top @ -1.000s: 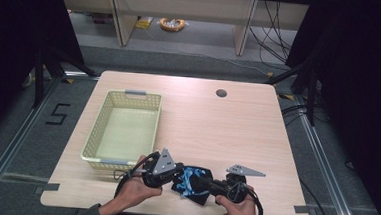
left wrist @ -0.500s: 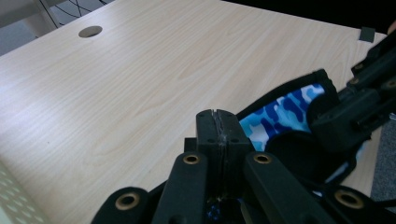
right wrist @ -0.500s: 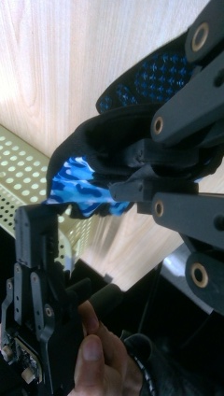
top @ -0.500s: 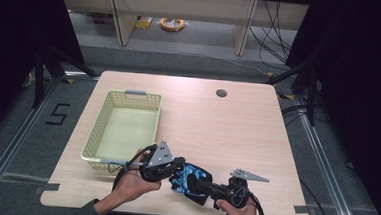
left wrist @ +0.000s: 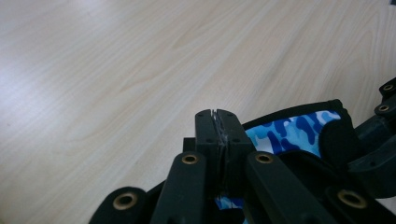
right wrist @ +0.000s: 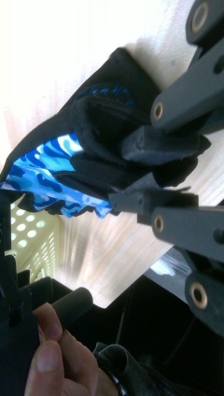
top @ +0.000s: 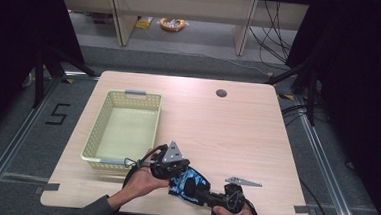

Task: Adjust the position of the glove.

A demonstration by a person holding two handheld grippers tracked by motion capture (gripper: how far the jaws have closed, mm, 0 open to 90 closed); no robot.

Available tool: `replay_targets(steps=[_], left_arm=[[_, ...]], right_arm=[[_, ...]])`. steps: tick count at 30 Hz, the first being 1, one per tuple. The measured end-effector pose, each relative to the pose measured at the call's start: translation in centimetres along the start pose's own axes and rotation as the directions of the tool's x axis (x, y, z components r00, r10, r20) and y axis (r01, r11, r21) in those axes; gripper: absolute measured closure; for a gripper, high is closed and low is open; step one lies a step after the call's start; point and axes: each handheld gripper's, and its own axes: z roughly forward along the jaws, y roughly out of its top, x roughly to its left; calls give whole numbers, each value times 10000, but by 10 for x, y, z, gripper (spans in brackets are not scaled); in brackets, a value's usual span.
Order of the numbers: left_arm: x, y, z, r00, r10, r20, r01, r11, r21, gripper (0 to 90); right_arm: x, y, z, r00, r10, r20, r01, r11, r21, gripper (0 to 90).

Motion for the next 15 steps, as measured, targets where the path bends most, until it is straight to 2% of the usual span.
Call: replay_targets(steps=[2, 3, 6, 7, 10, 11, 12, 14, 15], left_arm=[[1, -4, 6, 9999, 110, -11, -110, 9998, 148, 874], [1, -6, 8, 9998, 175, 54, -176, 9995, 244, 870], [3, -11, 12, 10000, -36, 71, 33, 9990, 443, 865], [5, -15, 14, 10000, -11, 36, 9, 9984, 566, 861], [6, -18, 16, 10000, 21, -16, -20, 9975, 712, 859], [6, -20, 16, 10000, 71, -55, -66, 9968, 791, 859], [6, -22, 17, 10000, -59, -66, 64, 9966, 827, 859], [7, -24, 19, 10000, -51, -48, 55, 9962, 866, 839], [8, -25, 19, 10000, -29, -16, 31, 9963, 861, 823]], right_arm=[[0, 0, 0, 9996, -112, 277, 112, 9999, -25, 707], [1, 1, 0, 9990, -191, 411, 188, 9998, 55, 648], [2, 1, -1, 9992, -118, 372, 112, 9998, 156, 607], [2, 1, 0, 9991, -25, 426, 21, 10000, 94, 556], [4, 2, -3, 9992, 9, 410, -10, 10000, 31, 535], [5, 2, -5, 9986, -6, 536, 9, 10000, -42, 514], [5, 2, -6, 9984, 27, 571, -20, 9999, -119, 491], [6, 0, -9, 9973, -131, 726, 147, 9997, -217, 470], [9, -1, -11, 9950, -282, 959, 304, 9993, -216, 463]])
